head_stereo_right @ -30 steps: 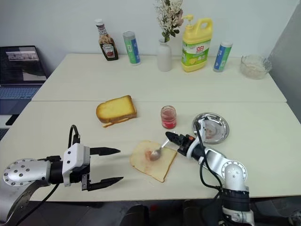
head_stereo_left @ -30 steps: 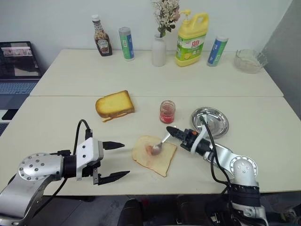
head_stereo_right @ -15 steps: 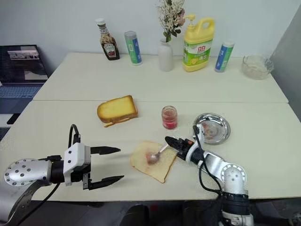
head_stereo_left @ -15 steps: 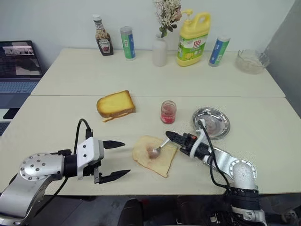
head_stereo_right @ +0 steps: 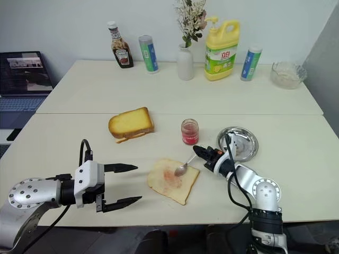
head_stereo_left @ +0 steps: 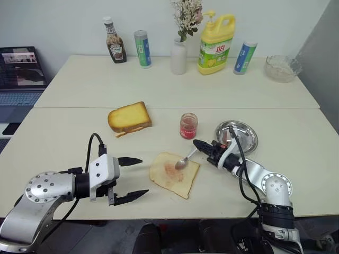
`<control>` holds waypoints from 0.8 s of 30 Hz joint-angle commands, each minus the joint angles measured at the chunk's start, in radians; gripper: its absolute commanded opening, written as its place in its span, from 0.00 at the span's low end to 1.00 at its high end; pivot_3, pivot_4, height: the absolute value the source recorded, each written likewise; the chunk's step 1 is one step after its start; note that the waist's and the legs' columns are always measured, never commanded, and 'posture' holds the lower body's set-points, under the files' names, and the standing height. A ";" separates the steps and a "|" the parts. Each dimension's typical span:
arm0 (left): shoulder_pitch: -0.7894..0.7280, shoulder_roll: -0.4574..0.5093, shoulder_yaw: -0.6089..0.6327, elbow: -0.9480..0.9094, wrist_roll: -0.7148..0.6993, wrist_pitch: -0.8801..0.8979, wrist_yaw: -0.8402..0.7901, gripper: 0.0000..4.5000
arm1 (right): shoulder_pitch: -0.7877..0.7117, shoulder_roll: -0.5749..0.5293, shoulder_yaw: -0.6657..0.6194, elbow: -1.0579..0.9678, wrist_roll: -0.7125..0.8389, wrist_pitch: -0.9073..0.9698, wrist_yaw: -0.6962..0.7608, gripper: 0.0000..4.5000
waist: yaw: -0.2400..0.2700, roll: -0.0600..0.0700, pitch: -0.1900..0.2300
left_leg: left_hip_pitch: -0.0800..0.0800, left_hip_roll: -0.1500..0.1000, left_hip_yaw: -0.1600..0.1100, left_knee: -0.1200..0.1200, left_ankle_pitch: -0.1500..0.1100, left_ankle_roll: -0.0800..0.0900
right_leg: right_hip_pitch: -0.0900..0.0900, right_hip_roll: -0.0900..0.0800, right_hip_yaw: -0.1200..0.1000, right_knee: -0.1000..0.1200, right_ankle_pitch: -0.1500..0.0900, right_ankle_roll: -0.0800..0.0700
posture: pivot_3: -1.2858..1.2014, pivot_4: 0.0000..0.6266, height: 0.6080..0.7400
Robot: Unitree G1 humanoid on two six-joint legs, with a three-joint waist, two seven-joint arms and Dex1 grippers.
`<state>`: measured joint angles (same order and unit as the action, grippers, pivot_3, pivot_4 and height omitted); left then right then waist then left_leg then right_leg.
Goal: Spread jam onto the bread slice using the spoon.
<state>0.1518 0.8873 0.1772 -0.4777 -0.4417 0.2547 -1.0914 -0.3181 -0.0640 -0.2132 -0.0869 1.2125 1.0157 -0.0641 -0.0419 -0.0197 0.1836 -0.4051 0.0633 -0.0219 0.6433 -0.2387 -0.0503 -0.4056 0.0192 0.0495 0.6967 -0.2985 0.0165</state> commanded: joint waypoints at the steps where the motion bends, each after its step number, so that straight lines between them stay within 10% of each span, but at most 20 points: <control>1: -0.005 -0.003 -0.003 -0.021 0.001 -0.011 0.004 1.00 | -0.004 0.009 0.016 -0.001 -0.034 -0.018 0.012 0.00 | 0.000 0.000 0.000 | 0.000 0.000 0.000 0.000 0.000 0.000 | 0.000 0.000 0.000 0.000 0.000 0.000 | 0.52 0.24 1.00; 24: -0.077 -0.023 -0.023 -0.047 -0.043 0.034 0.038 1.00 | 0.051 -0.242 -0.043 -0.227 0.189 0.036 0.175 0.00 | 0.002 0.000 0.000 | 0.000 0.000 0.000 0.000 0.000 0.000 | 0.000 0.000 0.000 0.000 -0.001 0.000 | 0.52 0.24 1.00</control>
<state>0.0953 0.8712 0.1535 -0.4810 -0.4623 0.2798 -1.0677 -0.2501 -0.3109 -0.2284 -0.2672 1.3585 1.0828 0.1071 -0.0398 -0.0197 0.1837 -0.4051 0.0632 -0.0218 0.6430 -0.2388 -0.0503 -0.4056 0.0191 0.0496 0.6963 -0.2992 0.0167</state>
